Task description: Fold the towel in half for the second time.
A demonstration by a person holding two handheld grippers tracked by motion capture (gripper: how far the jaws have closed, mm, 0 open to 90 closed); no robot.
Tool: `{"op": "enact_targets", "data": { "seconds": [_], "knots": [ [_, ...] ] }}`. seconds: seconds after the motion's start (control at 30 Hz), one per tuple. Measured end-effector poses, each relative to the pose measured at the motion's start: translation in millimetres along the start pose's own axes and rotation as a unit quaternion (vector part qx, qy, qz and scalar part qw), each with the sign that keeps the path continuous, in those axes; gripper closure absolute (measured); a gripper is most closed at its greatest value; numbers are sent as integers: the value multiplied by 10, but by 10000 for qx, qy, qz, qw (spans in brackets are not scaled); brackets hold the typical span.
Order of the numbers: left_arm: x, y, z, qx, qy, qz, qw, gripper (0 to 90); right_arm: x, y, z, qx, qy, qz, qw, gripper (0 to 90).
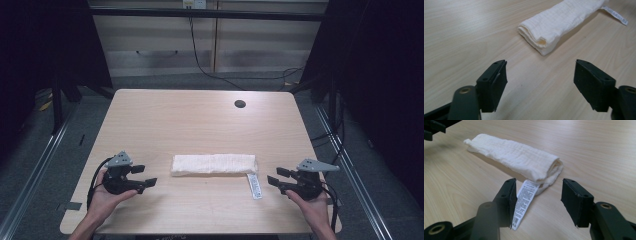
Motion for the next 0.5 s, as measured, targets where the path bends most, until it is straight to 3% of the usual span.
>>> {"op": "enact_targets", "data": {
  "seconds": [0.17,0.3,0.33,0.4,0.47,0.5],
  "knots": [
    [107,86,82,-45,144,-190,9997,186,101,117,-109,255,-91,-74,9996,432],
    [187,116,225,-218,522,-249,9981,161,137,184,-220,429,-287,-223,9984,400],
    [201,121,256,-310,555,-250,9977,161,158,180,-262,516,-288,-225,9980,391],
    [230,131,280,-266,523,-335,9977,161,204,158,-305,564,-360,-162,9976,378],
    [238,135,330,-418,550,-427,9967,165,237,127,-320,600,-378,-91,9974,362],
    [253,113,338,-366,588,-362,9969,162,245,114,-322,620,-365,-61,9974,358]
  ]
}}
Point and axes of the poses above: each handheld gripper's, and its own axes: y roughly backward along the jaws, x roughly out of its underside, z roughly to its left, the point moved 10 cm from there along -y, roughly forward along the jaws, and after that the axes turned 5 degrees about x, right-handed, at the moved point
